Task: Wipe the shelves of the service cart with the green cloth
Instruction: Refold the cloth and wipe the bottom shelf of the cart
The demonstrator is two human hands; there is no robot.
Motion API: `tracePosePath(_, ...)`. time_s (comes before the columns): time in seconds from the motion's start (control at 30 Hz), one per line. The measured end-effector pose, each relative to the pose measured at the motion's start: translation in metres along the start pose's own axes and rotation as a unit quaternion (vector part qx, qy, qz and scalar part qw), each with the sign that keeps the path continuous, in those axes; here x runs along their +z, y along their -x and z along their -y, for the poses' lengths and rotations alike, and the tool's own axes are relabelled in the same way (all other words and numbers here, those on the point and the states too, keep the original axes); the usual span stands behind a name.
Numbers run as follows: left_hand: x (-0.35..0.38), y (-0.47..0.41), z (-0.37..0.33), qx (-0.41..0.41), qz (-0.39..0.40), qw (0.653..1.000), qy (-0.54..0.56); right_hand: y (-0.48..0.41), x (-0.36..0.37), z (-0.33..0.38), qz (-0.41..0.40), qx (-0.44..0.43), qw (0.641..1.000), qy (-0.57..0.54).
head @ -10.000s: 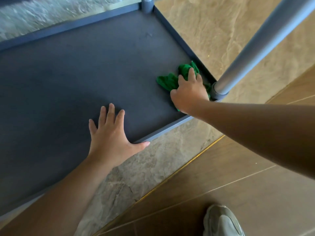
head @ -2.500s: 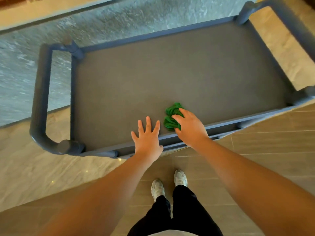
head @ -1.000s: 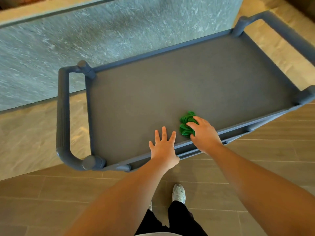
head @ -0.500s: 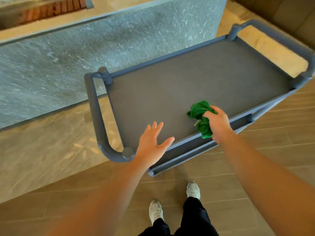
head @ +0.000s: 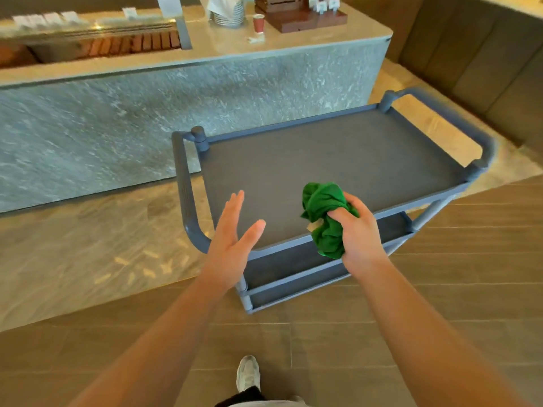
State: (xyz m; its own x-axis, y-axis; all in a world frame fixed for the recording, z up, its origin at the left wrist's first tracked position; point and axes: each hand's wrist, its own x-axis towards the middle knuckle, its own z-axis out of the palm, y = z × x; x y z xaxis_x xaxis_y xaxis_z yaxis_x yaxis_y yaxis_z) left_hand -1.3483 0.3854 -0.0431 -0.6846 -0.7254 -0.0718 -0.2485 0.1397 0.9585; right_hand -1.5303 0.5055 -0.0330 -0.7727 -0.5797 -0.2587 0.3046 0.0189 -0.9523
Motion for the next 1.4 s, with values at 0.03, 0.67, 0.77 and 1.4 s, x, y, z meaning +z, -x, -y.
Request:
tracePosePath(0.03,0.001,0.009,-0.003,0.002,-0.011,1.000,0.018,0.009,0.001,0.005,0.012,-0.001,1.000,-0.007)
tracePosePath(0.67,-0.126,0.117,0.026,0.007,-0.209,0.978,0.010,0.089,0.160,-0.012,0.232,0.026,0.972,0.007)
tracePosePath(0.77,-0.171,0.116,0.042,0.005,-0.213,0.977,0.021,0.094,0.204,-0.021,0.247,0.025,0.969,0.008)
tracePosePath(1.4,-0.400,-0.003,0.124,-0.009,-0.129,0.990,0.059,0.031,0.444,-0.070,0.169,0.063,0.984,-0.001)
